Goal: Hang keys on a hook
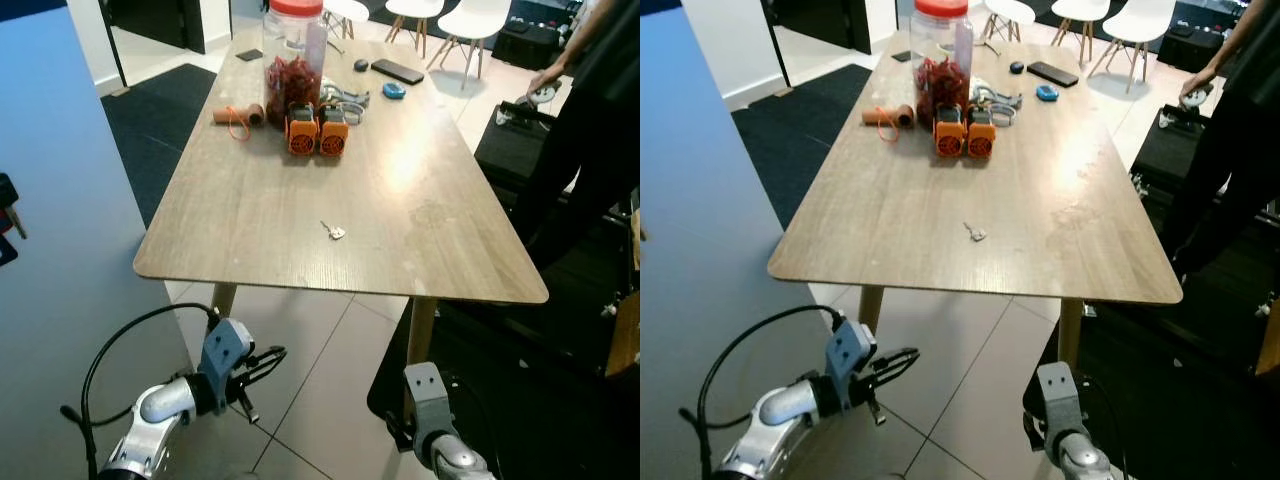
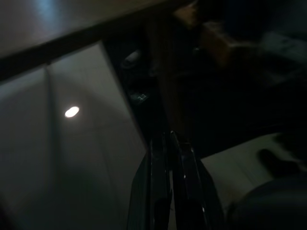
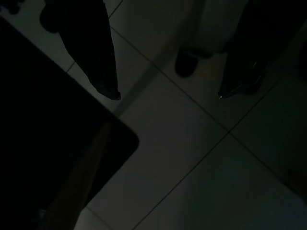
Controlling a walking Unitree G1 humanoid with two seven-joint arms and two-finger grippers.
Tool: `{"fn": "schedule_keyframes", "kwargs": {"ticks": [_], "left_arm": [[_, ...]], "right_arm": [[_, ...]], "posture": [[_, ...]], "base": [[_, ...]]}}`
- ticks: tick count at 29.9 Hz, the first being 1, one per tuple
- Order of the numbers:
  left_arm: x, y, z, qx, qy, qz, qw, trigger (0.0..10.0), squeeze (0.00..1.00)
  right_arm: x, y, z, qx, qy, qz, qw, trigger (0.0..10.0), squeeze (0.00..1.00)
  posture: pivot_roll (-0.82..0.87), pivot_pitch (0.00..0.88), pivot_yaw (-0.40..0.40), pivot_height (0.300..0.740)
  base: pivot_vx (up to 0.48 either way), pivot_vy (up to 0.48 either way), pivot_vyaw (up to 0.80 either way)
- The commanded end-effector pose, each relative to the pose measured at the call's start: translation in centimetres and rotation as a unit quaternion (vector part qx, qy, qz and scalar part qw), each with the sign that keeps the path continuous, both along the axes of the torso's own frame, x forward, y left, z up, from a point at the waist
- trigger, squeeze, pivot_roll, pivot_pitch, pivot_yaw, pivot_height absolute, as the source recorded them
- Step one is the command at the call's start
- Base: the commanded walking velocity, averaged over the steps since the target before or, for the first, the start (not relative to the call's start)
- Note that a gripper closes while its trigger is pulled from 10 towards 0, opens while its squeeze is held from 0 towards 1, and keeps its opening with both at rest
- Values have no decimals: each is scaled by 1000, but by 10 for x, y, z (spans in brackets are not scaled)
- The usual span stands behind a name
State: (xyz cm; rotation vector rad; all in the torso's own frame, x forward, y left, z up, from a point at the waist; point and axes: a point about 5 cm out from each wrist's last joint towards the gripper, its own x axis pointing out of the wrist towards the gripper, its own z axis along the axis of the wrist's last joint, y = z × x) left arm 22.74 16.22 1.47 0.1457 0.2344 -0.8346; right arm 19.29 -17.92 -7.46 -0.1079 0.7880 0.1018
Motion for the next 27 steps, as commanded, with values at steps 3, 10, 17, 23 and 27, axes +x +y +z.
{"fn": "schedule_keyframes", "kwargs": {"ticks": [3,10,17,23,27], "left_arm": [[-10,22,-36,71,63,139,986,10000,0],[-29,47,-68,100,159,318,929,10000,0],[-34,39,-76,92,176,345,917,10000,0],[-32,30,-79,89,187,333,920,10000,0],[-32,27,-80,100,189,317,924,10000,0]], "right_arm": [[-18,-2,-10,31,45,-29,998,10000,0],[-30,-12,-14,36,49,-101,993,10000,0],[-40,-18,-18,59,65,-155,984,10000,0],[-36,-12,-16,67,49,-137,987,10000,0],[-33,-11,-15,69,47,-132,988,10000,0]], "posture": [[115,27,-71,740],[108,27,-68,740],[100,21,-56,740],[99,18,-53,740],[100,15,-53,740]], "base": [[0,0,0],[0,0,0],[0,0,0],[0,0,0],[0,0,0]]}}
